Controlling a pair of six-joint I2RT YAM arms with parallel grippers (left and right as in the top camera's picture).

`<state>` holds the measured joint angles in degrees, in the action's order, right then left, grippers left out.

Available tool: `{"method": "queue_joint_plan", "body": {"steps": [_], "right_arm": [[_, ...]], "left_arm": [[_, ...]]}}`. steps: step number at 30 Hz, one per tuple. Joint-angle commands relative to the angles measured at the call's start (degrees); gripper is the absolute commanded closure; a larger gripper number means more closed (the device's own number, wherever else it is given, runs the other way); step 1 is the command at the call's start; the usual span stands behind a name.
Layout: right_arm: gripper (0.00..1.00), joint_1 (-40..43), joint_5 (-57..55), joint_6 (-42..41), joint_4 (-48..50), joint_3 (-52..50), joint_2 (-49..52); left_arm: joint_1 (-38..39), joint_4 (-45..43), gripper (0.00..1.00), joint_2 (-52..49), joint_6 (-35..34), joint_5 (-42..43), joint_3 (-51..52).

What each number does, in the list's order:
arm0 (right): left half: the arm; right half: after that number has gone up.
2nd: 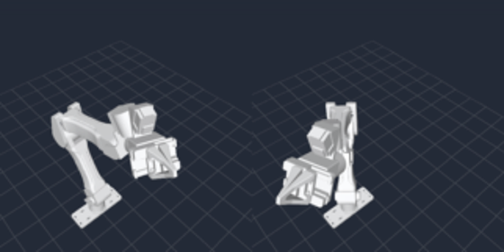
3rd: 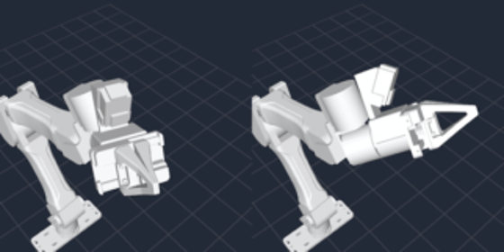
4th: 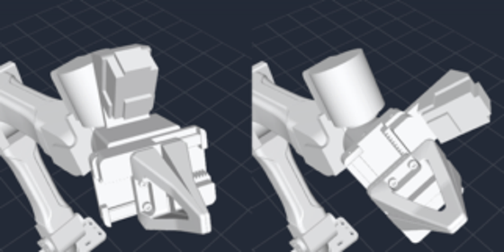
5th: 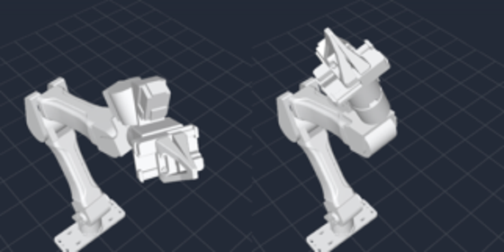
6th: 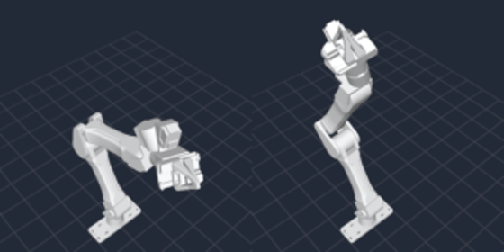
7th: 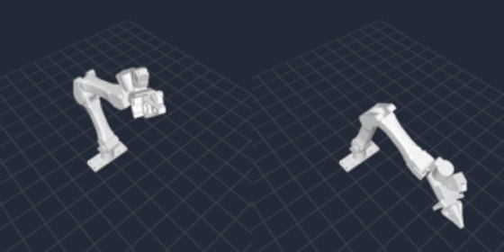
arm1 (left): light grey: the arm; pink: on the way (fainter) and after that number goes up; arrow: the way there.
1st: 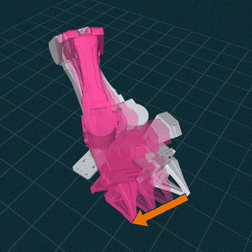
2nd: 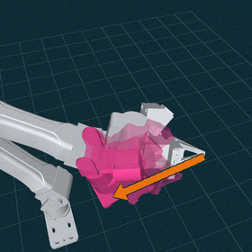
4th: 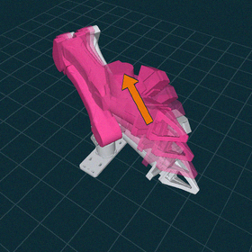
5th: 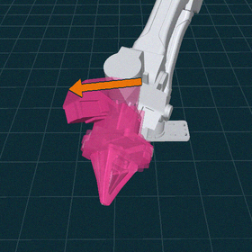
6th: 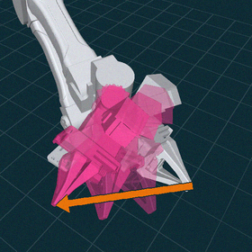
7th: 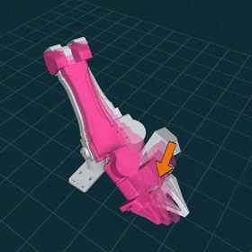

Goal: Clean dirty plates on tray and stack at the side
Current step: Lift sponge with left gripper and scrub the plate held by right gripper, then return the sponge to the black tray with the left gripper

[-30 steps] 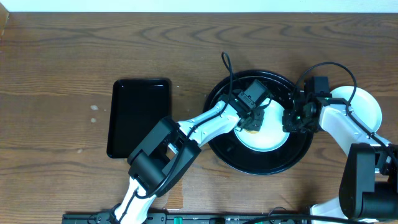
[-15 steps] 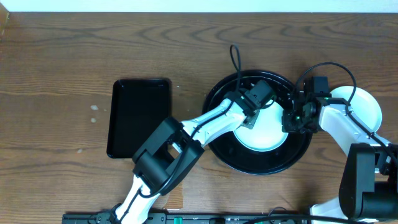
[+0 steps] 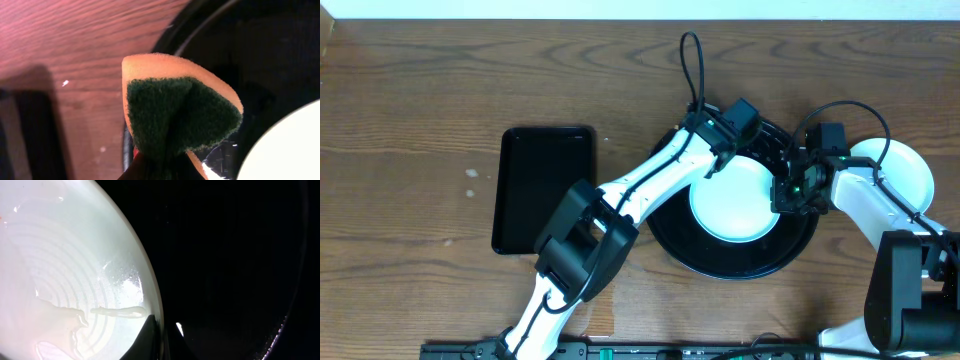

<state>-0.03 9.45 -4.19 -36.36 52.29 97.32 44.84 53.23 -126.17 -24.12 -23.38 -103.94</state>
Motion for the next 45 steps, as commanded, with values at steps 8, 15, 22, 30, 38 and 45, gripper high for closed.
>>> {"method": "queue_joint_plan", "body": {"steps": [8, 15, 22, 30, 38, 45], "right_arm": [[0.99, -0.07, -6.25, -0.09, -5.68, 2.75, -3.41], [0.99, -0.07, -8.26, -1.75, -9.64, 4.13, -7.85], [0.99, -0.07, -8.74, -1.77, -9.92, 4.13, -8.07], [0.98, -0.92, -5.75, -1.36, -9.68, 4.11, -8.07], [0.79, -0.92, -0.74, -1.33, -9.18, 3.04, -8.07], [0.59, -0.92, -0.76, -1.84, -5.25, -0.59, -8.04]], "left_arm": [[-7.37, 3.96, 0.92, 8.44, -3.63, 25.18, -1.36], [-15.63, 8.0, 0.92, 10.51, 1.64, 47.41, -1.01], [-17.29, 11.69, 0.92, 10.56, 7.3, 54.47, 0.22], [-19.91, 19.23, 0.92, 12.15, 9.07, 48.35, 0.22], [-33.07, 23.76, 0.92, 22.4, 9.09, 34.38, 4.55], [-41.88, 14.43, 0.92, 24.3, 11.47, 33.14, 19.87]]}}
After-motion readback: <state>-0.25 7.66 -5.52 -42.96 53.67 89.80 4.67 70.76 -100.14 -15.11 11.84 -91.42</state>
